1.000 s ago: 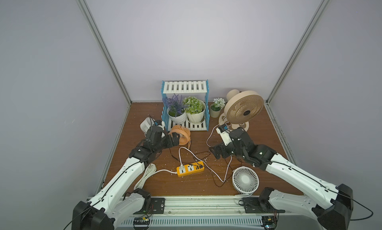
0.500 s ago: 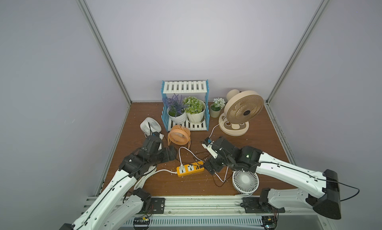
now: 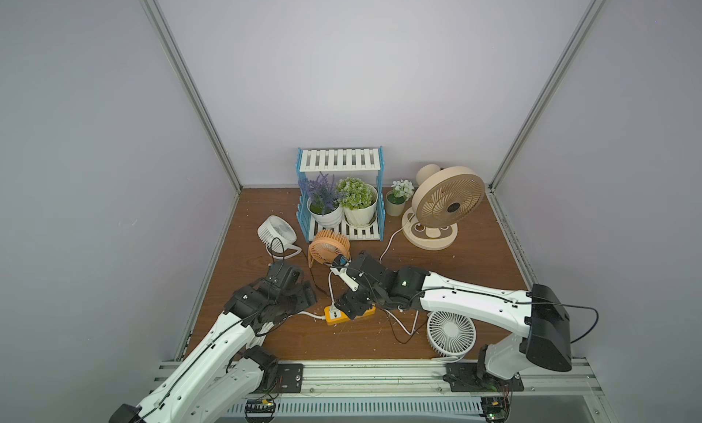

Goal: Unplug the desk fan from the power strip
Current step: Remove the plug from the socket.

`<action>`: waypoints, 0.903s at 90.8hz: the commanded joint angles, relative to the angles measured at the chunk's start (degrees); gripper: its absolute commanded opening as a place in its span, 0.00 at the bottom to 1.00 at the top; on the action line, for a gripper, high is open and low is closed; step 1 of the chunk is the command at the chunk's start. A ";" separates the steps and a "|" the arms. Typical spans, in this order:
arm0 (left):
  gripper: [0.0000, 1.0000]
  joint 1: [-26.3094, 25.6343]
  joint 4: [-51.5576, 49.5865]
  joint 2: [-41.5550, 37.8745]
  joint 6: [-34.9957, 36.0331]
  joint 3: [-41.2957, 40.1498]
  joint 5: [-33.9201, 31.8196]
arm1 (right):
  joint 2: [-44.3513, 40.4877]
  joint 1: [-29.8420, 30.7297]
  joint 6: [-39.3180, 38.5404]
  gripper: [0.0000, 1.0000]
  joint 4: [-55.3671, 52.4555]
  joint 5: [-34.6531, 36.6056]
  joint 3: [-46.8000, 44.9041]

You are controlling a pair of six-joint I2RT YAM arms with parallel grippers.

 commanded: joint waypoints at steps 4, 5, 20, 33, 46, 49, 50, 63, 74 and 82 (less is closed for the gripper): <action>0.87 -0.45 -1.95 0.59 -2.30 -0.96 -0.39 | 1.76 0.44 1.92 0.73 2.50 1.39 1.63; 0.86 -0.45 -1.93 0.68 -2.37 -1.06 -0.09 | 1.91 0.44 2.06 0.72 2.79 1.54 1.59; 0.80 -0.44 -0.17 2.13 -1.40 -3.75 5.56 | 4.19 0.40 3.63 0.67 5.00 4.02 2.44; 0.75 0.04 5.22 2.48 -1.50 -7.13 11.75 | 5.88 0.48 5.73 0.67 7.84 2.54 2.96; 0.72 0.74 12.59 2.92 -1.99 -11.14 18.03 | 6.88 0.55 6.96 0.68 8.72 4.60 3.10; 0.72 0.97 14.24 3.14 -2.07 -12.19 19.43 | 6.88 0.49 7.14 0.68 9.02 5.36 3.06; 0.72 1.10 14.78 3.23 -2.08 -12.52 19.89 | 6.97 0.46 7.17 0.68 9.08 5.51 3.10; 0.71 2.78 17.78 4.13 -1.27 -14.81 23.75 | 7.34 0.39 7.87 0.68 8.09 6.02 3.76; 0.71 4.06 15.74 3.25 0.48 -14.96 23.62 | 7.06 0.40 9.21 0.67 8.63 6.42 2.83; 0.71 5.30 16.32 2.80 1.25 -15.74 24.48 | 7.89 0.42 9.66 0.63 8.71 4.76 3.48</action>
